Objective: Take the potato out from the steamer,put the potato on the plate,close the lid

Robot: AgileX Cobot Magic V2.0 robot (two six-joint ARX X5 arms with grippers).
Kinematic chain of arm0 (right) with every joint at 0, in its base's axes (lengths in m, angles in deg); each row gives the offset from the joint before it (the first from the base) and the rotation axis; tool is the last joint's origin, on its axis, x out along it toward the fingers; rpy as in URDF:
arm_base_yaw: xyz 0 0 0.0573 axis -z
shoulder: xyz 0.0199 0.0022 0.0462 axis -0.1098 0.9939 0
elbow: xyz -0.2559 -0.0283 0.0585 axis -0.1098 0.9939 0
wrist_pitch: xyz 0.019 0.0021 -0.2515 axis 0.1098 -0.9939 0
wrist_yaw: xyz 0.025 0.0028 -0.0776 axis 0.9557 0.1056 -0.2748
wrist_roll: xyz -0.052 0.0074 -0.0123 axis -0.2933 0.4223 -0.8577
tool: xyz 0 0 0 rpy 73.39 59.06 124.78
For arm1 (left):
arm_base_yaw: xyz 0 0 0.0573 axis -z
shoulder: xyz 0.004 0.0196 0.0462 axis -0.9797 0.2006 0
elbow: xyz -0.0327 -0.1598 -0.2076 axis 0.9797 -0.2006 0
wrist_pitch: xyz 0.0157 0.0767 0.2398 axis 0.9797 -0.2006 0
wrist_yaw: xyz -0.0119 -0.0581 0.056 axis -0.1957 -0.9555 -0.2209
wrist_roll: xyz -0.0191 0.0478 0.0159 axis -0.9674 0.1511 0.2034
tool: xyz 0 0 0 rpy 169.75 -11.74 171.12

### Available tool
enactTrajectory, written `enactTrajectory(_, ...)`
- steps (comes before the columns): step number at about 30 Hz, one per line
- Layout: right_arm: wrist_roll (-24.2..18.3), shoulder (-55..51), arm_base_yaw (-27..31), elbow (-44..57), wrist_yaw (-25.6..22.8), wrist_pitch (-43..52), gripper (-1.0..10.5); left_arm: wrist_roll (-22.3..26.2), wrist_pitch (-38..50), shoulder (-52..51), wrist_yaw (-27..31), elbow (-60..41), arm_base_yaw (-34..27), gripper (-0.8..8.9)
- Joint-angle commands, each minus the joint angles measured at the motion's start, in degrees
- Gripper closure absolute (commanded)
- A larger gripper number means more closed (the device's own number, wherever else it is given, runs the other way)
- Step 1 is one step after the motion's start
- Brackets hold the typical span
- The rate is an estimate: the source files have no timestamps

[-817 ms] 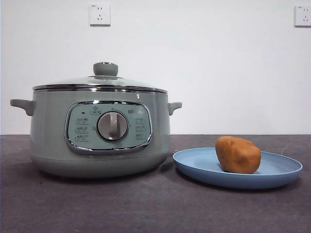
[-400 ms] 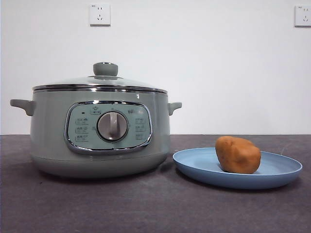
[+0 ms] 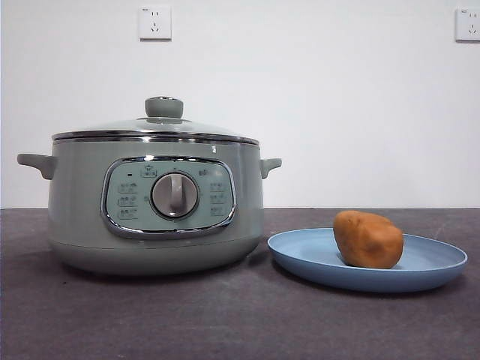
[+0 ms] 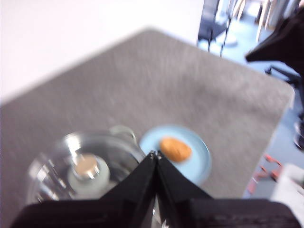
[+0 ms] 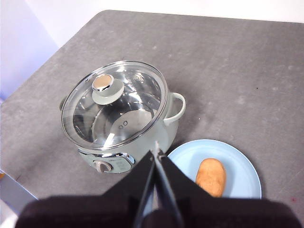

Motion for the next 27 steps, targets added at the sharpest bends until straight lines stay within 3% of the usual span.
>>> enactTrajectory(1, 0.3, 0.0, 0.0, -0.1, -0.2, 0.2, 9.5, 2.1, 7.3, -3.8, -2.0, -8.0, -1.3, 8.17)
enactTrajectory(5, 0.3, 0.0, 0.0, -0.1, -0.2, 0.2, 9.5, 0.7, 18.9, -10.8, -7.1, -23.7, -3.7, 8.17)
enactTrajectory(14, 0.3, 0.0, 0.0, -0.1, -0.2, 0.2, 9.5, -7.8, 43.1, -28.6, -6.9, -57.4, -8.9, 8.17)
enactTrajectory(18, 0.3, 0.0, 0.0, -0.1, -0.2, 0.2, 9.5, -13.7, 51.5, -36.5, 1.0, -68.9, -11.7, 8.17)
enactTrajectory(21, 0.3, 0.0, 0.0, -0.1, -0.2, 0.2, 9.5, -16.7, 52.9, -41.5, 6.6, -75.1, -13.1, 8.17)
enactTrajectory(27, 0.3, 0.0, 0.0, -0.1, -0.2, 0.2, 9.5, -18.3, 53.0, -47.9, 12.4, -82.7, -15.0, 8.17)
